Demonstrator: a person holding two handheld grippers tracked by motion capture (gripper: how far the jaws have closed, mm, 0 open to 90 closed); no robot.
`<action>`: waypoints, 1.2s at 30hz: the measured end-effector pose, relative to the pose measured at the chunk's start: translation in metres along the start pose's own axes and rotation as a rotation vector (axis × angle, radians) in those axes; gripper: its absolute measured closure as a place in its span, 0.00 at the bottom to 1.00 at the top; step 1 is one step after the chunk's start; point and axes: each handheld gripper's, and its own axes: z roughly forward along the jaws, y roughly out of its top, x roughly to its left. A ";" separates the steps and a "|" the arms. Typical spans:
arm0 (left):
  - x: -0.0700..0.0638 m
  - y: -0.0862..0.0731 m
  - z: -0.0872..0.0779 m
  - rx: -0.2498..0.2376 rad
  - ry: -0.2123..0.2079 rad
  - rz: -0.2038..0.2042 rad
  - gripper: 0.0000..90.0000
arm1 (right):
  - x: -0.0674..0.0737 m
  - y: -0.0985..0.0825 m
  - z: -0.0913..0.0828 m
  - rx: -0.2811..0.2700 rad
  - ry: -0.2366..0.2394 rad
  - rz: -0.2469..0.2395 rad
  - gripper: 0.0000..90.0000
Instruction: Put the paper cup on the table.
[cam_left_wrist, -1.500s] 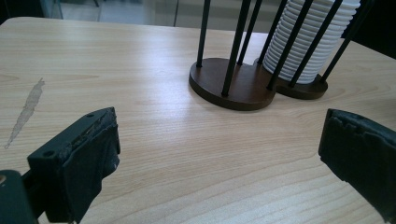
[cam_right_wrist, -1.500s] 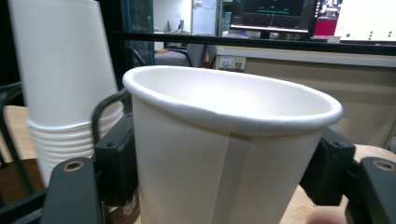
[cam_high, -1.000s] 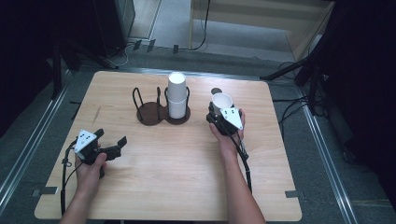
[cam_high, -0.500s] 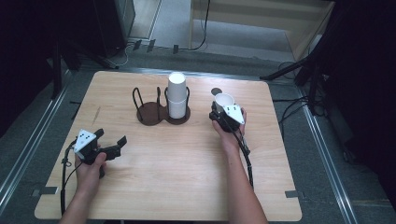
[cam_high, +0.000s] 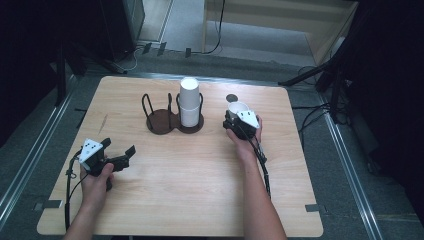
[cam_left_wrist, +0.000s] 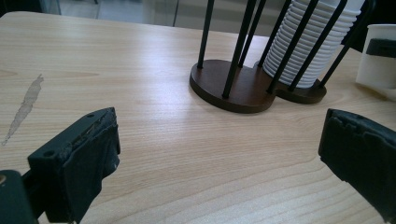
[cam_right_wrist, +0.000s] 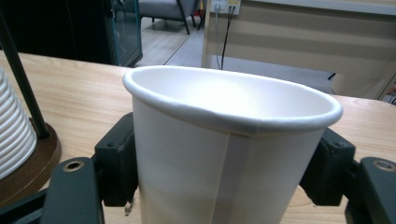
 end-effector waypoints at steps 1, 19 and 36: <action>0.000 0.000 0.000 0.000 0.000 0.000 0.00 | 0.000 0.000 0.000 0.006 0.000 -0.002 0.30; 0.000 0.000 0.000 0.000 0.002 -0.004 0.00 | 0.001 -0.003 -0.003 0.043 -0.005 0.007 0.27; 0.000 0.000 0.000 -0.001 0.002 -0.001 0.00 | -0.001 -0.003 -0.007 0.057 0.027 0.019 0.17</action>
